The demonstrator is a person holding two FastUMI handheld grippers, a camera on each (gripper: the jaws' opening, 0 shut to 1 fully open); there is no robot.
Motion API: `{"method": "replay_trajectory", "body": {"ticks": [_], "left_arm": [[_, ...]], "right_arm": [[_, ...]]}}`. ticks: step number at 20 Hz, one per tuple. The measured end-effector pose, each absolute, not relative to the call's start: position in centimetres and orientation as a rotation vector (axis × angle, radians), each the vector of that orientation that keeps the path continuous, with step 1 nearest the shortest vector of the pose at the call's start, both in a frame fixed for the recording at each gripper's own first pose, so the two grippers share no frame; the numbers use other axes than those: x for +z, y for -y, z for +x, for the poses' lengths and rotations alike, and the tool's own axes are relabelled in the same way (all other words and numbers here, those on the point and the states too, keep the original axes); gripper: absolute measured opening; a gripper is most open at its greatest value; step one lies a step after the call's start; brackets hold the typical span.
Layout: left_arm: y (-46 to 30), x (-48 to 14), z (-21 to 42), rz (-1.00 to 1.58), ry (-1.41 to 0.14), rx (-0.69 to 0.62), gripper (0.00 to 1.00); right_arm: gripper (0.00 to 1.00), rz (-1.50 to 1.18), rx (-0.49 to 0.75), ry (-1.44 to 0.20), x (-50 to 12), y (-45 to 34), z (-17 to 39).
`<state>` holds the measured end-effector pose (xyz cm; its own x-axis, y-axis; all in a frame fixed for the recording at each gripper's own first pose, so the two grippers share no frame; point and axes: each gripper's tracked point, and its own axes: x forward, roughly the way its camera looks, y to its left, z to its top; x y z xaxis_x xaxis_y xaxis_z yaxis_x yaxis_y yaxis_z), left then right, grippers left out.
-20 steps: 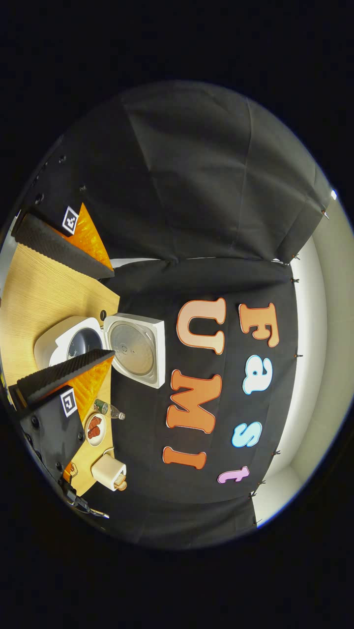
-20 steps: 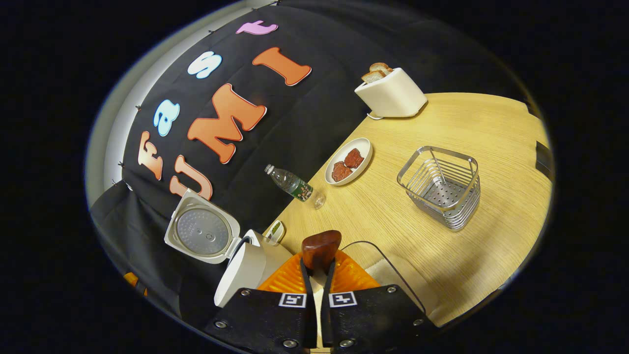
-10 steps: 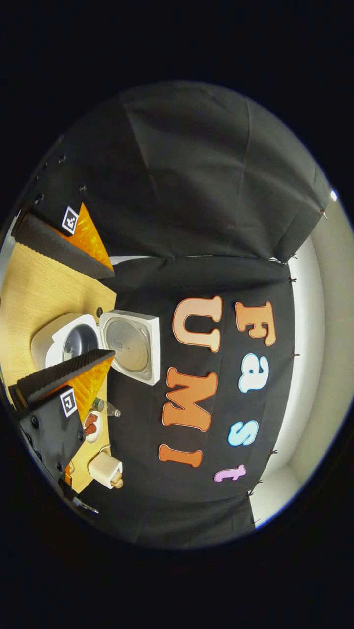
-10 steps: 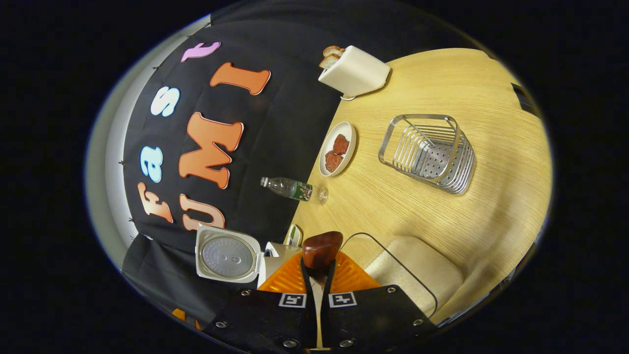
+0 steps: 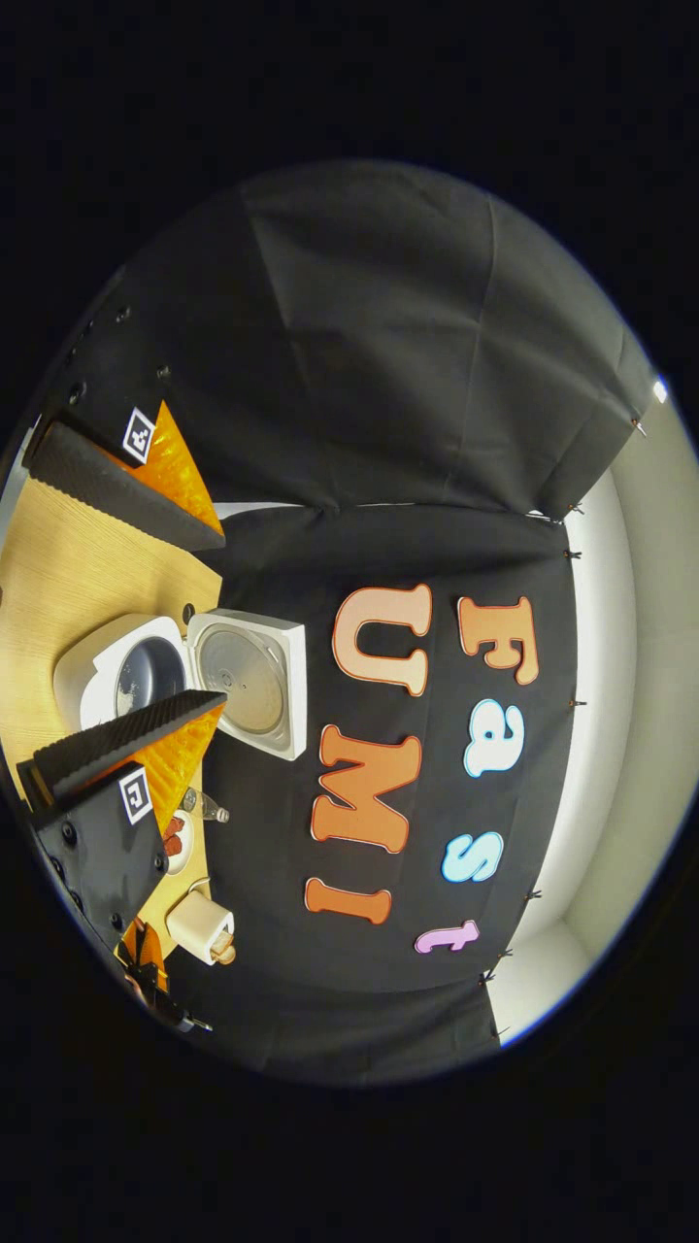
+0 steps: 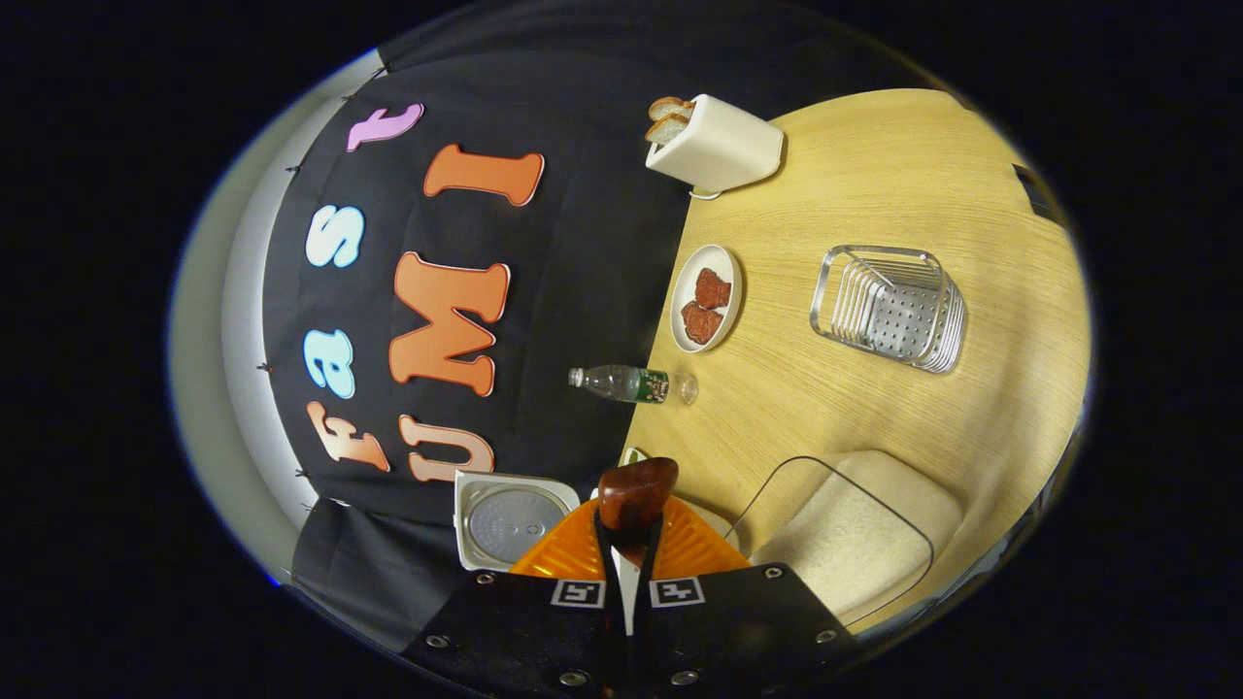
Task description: Close the left gripper, press the button to open the rice cooker; take a wooden spoon from the chopstick holder with the right hand, scoop a spoonful of rice and pour it into the rice cooker, then put the wooden spoon back into the chopstick holder.
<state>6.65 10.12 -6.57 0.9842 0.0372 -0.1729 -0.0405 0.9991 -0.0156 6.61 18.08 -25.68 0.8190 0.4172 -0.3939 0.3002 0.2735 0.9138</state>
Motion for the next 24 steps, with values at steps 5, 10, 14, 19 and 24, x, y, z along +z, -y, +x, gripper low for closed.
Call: {"method": "replay_trajectory", "body": {"ticks": [5, 10, 14, 19, 24], "left_arm": [[-9.8, -6.0, 7.7, -0.018, -0.163, 0.024, 0.98], [-9.6, -6.1, 8.7, -0.019, -0.159, 0.019, 0.98], [-9.6, -6.3, 9.5, -0.018, -0.163, 0.018, 0.98], [-9.9, -6.5, 10.3, -0.021, -0.165, 0.015, 0.98], [-10.4, -6.7, 11.0, -0.024, -0.170, 0.014, 0.98]], "right_arm": [[0.02, 1.327, 0.109, -0.643, -22.7, -19.6, 8.5], [0.02, 1.373, 0.152, -0.632, -19.9, -22.2, 11.3], [0.02, 1.395, 0.178, -0.641, -18.5, -24.8, 13.9], [0.02, 1.391, 0.207, -0.641, -17.0, -28.1, 16.9], [0.02, 1.343, 0.243, -0.602, -15.5, -31.2, 19.8]]}}
